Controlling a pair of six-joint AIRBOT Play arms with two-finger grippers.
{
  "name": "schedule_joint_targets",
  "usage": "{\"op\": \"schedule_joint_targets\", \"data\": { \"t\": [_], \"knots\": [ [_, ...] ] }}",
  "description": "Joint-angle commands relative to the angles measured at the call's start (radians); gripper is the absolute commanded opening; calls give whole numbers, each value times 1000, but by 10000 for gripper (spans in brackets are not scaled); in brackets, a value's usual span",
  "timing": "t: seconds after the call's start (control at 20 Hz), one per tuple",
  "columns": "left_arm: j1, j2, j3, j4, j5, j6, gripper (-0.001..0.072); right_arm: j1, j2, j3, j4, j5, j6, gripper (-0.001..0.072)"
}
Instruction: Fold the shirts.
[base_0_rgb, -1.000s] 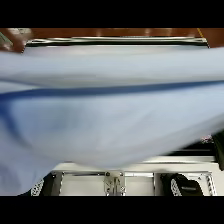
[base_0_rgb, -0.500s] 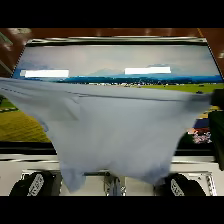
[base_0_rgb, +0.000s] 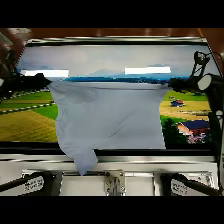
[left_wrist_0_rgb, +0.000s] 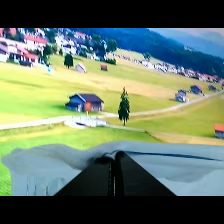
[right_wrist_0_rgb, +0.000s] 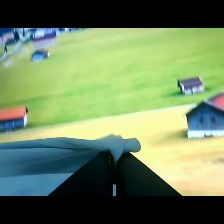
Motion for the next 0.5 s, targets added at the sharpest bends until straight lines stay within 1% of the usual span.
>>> {"op": "schedule_joint_targets", "data": {
  "t": [0.0, 0.1, 0.2, 0.25, 0.3, 0.35, 0.45],
  "knots": [
    [-97, -190, 46, -4, 344, 17, 34, 1, -154, -10, 83, -372, 2, 71],
    [-129, -256, 57, -4, 409, 17, 34, 0, -221, -10, 124, -432, 3, 71],
    [-150, -309, 57, -4, 403, 16, 34, 1, -280, -10, 180, -428, 3, 71],
    [-156, -324, 57, -4, 381, 6, 35, 1, -301, -10, 202, -400, 3, 71],
    [-156, -329, 57, -4, 346, -25, 35, 1, -307, -10, 220, -366, 2, 71],
    [-153, -328, 58, -4, 311, -34, 35, 0, -302, -10, 217, -332, 2, 71],
    [-129, -308, 59, -3, 191, -32, 35, -3, -273, -10, 204, -231, 1, 71]
  ]
}}
